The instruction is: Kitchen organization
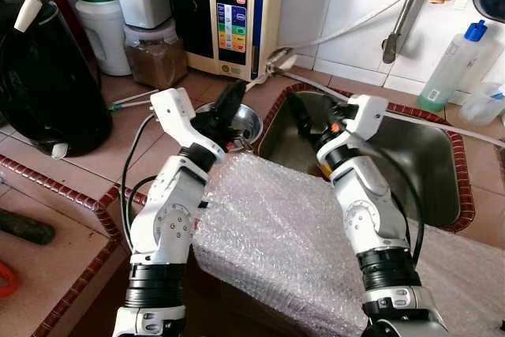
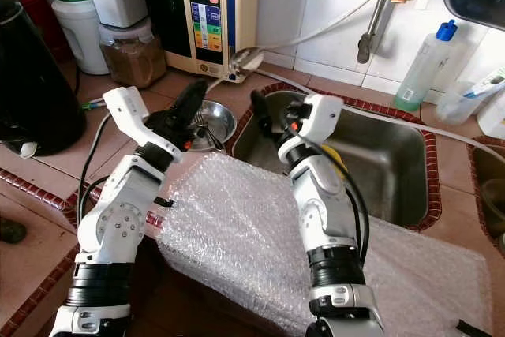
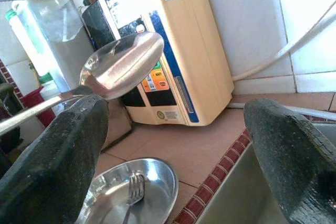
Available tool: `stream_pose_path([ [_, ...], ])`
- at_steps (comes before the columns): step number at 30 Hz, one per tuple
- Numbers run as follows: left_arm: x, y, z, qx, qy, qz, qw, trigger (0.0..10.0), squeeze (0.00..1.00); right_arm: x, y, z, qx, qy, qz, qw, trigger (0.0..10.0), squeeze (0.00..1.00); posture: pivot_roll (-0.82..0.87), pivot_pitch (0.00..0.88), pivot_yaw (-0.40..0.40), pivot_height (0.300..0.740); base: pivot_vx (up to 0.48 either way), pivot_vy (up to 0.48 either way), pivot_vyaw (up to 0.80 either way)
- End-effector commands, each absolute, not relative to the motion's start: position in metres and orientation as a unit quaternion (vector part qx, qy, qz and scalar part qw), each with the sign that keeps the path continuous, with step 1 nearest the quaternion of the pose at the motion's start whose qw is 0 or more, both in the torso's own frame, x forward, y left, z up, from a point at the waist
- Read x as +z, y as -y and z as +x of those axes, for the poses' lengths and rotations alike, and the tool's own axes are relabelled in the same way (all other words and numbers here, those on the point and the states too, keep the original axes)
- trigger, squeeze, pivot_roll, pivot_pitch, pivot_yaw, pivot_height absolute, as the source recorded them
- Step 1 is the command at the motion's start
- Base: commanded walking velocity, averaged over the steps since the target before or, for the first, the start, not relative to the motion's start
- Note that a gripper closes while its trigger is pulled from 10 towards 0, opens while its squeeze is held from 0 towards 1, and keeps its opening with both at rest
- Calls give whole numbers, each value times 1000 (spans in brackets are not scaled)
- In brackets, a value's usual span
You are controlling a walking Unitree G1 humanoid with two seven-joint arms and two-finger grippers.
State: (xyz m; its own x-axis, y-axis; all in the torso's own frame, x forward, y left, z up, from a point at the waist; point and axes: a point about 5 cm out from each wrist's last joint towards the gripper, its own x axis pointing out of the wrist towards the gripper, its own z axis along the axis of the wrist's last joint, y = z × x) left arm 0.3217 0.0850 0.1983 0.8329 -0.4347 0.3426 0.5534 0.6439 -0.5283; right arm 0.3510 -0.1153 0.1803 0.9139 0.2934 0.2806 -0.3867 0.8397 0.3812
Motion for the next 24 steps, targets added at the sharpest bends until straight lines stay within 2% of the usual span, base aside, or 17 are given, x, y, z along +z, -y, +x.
stream_pose_path([
  [1,202,-80,322,-294,91,-322,895,0,0,184,113,354,185,107,241,947,10000,0,57,0,42,740,0,0,0],
  [6,197,-78,324,-302,75,-318,896,0,0,191,108,348,233,121,279,924,10000,0,46,0,51,740,0,0,0],
  [9,195,-72,323,-327,65,-327,884,0,0,190,107,345,252,112,307,911,10000,0,35,0,47,740,0,0,0],
  [15,196,-62,317,-357,61,-337,869,0,0,189,109,346,253,108,332,902,10000,0,38,0,41,740,0,0,0],
  [18,197,-61,316,-364,62,-349,861,0,0,186,106,351,255,91,376,886,10000,0,49,0,34,740,0,0,0],
  [22,197,-62,316,-367,63,-356,857,0,0,185,103,352,260,85,375,885,10000,0,56,0,32,740,0,0,0],
  [23,197,-60,315,-374,60,-352,856,0,0,183,98,354,262,77,373,887,4667,0,59,0,33,740,0,0,0],
  [24,196,-60,314,-377,58,-351,855,0,0,183,96,354,262,75,375,886,0,0,59,0,34,740,0,0,0],
])
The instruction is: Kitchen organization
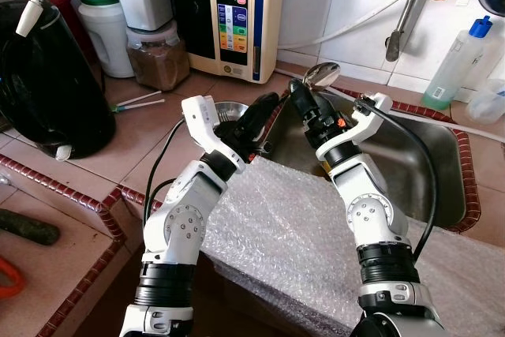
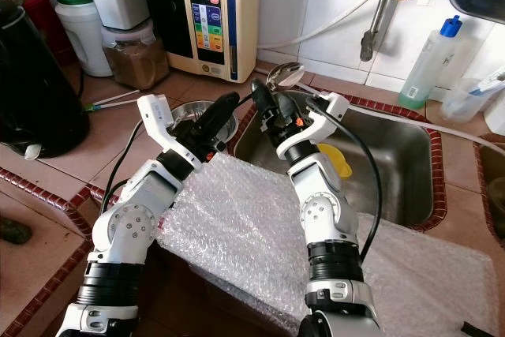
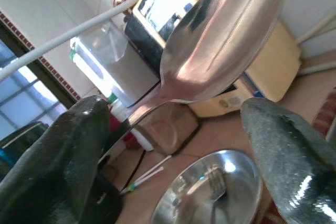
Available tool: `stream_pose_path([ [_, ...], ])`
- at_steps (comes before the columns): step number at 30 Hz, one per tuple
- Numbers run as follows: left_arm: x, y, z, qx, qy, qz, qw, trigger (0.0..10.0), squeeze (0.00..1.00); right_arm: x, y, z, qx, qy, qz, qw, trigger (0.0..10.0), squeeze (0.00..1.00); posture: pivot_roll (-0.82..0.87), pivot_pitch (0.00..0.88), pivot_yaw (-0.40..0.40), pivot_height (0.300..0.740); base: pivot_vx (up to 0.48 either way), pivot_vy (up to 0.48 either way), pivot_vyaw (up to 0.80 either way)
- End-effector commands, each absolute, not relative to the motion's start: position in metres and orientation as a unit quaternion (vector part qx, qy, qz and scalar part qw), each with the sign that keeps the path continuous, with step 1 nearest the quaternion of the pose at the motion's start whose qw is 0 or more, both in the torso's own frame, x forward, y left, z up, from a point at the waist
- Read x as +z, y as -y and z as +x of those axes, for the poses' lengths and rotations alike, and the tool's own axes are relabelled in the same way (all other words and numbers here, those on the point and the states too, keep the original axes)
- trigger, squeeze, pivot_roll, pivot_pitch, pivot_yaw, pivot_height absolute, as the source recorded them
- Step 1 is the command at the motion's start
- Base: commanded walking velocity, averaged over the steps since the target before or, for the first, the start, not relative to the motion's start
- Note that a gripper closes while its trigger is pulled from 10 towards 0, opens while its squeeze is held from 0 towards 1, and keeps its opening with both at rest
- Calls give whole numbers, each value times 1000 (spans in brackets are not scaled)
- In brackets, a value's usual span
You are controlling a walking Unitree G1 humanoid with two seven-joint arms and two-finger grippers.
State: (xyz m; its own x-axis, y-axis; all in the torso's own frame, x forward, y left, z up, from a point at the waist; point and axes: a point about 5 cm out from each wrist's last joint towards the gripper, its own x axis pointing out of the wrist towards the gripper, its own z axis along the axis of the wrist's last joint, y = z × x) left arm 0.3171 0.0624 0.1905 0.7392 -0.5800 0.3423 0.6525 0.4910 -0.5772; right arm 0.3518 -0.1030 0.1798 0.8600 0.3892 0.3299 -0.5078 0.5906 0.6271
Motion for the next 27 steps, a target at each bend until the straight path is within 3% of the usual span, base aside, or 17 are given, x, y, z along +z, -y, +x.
stream_pose_path([
  [1,196,-60,314,-377,58,-351,855,0,0,183,96,354,262,75,375,886,0,0,59,0,34,740,0,0,0],
  [9,193,-53,308,-399,44,-351,846,0,0,184,99,358,239,74,403,880,0,0,59,0,34,740,0,0,0],
  [15,192,-53,306,-401,40,-353,844,0,0,183,96,358,258,62,450,853,0,0,60,0,34,740,0,0,0],
  [27,192,-56,310,-387,43,-352,851,0,0,182,98,357,256,56,444,857,0,0,51,0,35,740,0,0,0],
])
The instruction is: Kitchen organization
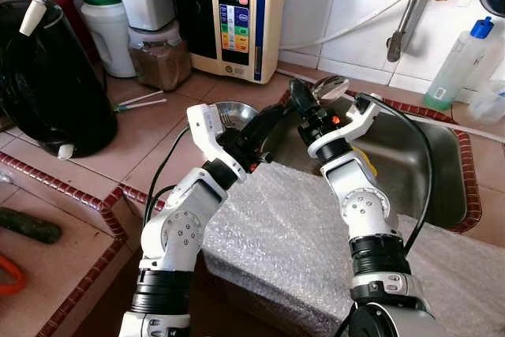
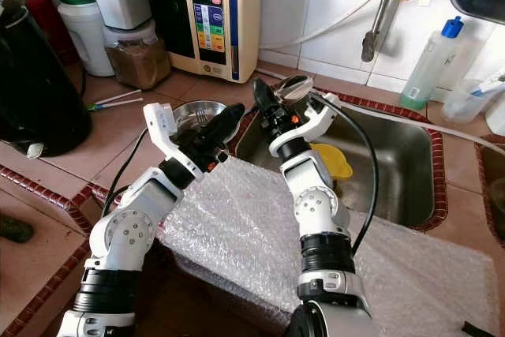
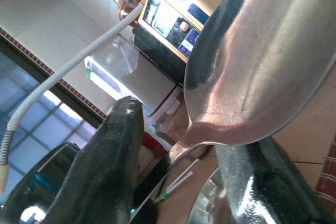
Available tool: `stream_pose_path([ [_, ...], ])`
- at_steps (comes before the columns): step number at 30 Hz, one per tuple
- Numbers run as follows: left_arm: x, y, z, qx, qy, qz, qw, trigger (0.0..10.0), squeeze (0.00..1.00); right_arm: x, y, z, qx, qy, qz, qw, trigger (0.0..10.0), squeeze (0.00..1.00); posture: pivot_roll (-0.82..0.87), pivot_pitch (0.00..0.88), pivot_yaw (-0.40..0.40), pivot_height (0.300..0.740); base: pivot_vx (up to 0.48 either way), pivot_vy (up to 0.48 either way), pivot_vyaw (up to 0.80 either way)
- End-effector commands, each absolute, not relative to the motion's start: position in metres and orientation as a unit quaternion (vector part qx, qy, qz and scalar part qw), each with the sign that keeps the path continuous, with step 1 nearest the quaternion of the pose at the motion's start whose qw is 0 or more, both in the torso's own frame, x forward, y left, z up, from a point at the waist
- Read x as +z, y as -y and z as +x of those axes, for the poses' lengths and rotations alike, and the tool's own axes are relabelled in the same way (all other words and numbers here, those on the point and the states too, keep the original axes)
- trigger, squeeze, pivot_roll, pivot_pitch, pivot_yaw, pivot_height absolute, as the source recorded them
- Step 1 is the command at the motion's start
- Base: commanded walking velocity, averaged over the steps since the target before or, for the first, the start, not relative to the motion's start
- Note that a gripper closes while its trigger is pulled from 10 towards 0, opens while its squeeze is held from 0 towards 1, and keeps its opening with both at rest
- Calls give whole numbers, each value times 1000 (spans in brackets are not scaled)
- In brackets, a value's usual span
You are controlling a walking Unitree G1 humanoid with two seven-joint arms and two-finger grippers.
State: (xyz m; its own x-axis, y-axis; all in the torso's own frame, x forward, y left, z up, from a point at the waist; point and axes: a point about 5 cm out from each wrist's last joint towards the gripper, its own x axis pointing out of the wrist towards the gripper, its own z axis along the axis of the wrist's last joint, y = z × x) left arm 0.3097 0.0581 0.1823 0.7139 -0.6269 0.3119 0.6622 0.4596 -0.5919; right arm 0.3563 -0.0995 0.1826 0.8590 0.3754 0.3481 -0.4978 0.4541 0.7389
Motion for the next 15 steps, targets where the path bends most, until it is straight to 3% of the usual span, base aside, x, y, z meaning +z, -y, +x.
stream_pose_path([
  [1,192,-56,311,-384,44,-351,853,0,0,182,99,357,255,55,442,858,0,0,50,0,35,740,0,0,0],
  [15,186,-64,311,-353,41,-332,874,0,0,177,102,361,237,47,420,875,0,0,65,0,19,740,0,0,0],
])
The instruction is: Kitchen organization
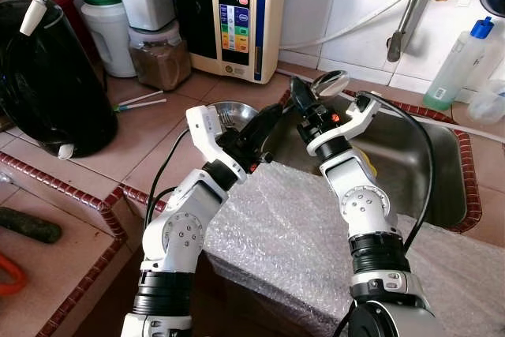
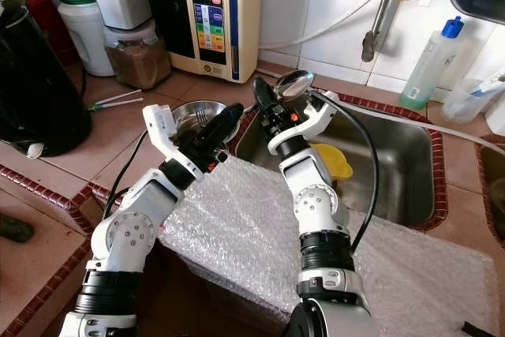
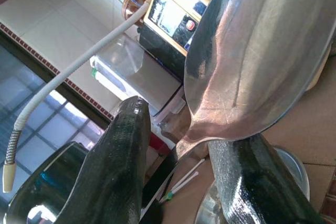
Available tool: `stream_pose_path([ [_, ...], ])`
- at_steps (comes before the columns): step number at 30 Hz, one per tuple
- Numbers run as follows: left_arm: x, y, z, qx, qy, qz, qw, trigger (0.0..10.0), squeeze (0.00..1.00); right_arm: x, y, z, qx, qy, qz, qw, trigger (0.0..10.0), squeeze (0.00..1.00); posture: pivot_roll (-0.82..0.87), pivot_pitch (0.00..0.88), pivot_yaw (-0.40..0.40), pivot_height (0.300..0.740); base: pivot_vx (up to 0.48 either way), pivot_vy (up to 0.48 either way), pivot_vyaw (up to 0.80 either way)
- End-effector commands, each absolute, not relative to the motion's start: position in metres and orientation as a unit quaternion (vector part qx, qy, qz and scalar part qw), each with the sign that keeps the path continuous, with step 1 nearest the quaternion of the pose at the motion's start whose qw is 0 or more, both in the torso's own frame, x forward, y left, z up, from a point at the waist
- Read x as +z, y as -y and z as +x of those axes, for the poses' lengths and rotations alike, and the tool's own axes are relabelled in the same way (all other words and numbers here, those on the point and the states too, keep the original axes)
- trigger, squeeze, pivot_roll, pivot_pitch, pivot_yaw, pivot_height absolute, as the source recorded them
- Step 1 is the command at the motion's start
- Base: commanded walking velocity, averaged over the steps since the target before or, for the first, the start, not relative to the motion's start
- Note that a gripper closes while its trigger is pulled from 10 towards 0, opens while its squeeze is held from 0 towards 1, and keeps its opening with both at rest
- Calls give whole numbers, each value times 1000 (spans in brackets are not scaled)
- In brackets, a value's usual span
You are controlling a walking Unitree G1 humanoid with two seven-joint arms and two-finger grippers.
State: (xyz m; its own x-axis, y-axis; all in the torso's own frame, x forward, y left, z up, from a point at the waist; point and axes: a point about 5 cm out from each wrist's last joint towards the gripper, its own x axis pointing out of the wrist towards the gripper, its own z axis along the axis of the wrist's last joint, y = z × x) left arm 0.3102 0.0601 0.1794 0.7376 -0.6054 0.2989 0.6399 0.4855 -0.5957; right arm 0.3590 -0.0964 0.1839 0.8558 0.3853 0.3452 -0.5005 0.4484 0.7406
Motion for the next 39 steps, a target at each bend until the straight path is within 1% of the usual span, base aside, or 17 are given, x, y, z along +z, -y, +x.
stream_pose_path([
  [1,186,-64,311,-351,40,-331,875,0,0,177,102,361,237,47,420,875,0,0,65,0,19,740,0,0,0],
  [2,185,-64,312,-351,38,-332,875,0,0,177,103,361,236,47,419,876,0,0,65,0,19,740,0,0,0],
  [3,185,-64,312,-351,37,-332,875,667,0,177,103,362,235,48,418,876,0,0,65,0,19,740,0,0,0],
  [4,184,-64,312,-348,31,-331,877,3804,0,177,103,362,233,48,416,878,0,0,62,0,21,740,0,0,0],
  [5,184,-64,312,-348,31,-331,877,3804,0,177,103,362,233,48,416,878,0,0,62,0,21,740,0,0,0],
  [6,182,-64,314,-343,21,-332,879,9725,0,177,104,362,230,48,413,880,0,0,61,0,24,740,0,0,0],
  [7,177,-64,316,-328,5,-319,889,10000,1000,176,108,363,213,52,396,892,0,0,61,0,25,740,0,0,0],
  [8,177,-64,316,-328,5,-319,889,10000,1000,176,108,363,213,52,396,892,0,0,61,0,25,740,0,0,0],
  [9,175,-64,318,-322,0,-309,895,10000,1000,176,111,364,200,56,375,903,0,0,61,0,26,740,0,0,0],
  [10,173,-65,319,-317,-3,-304,899,10000,1000,176,116,366,172,67,322,929,0,0,58,0,29,740,0,0,0],
  [13,170,-67,319,-307,-3,-284,908,10000,1000,177,124,368,136,79,259,953,0,0,56,0,33,740,0,0,0],
  [15,170,-67,320,-304,-4,-278,911,10000,1000,177,126,369,131,80,252,956,0,0,56,0,33,740,0,0,0],
  [20,167,-67,319,-310,-11,-261,914,10000,1000,172,143,371,66,82,172,979,0,0,64,0,32,740,0,0,0],
  [22,167,-66,318,-310,-13,-256,915,10000,1000,171,145,371,59,83,162,982,0,0,65,0,31,740,0,0,0],
  [25,163,-69,317,-307,-19,-236,922,10000,1000,166,158,371,13,77,87,993,0,0,71,0,28,740,0,0,0],
  [30,153,-74,314,-308,-34,-200,929,10000,1000,148,179,372,-63,42,26,997,0,0,76,0,24,740,0,0,0],
  [39,143,-75,309,-324,-54,-141,934,10000,1000,125,188,369,-102,-14,-1,995,0,0,77,0,28,740,0,0,0],
])
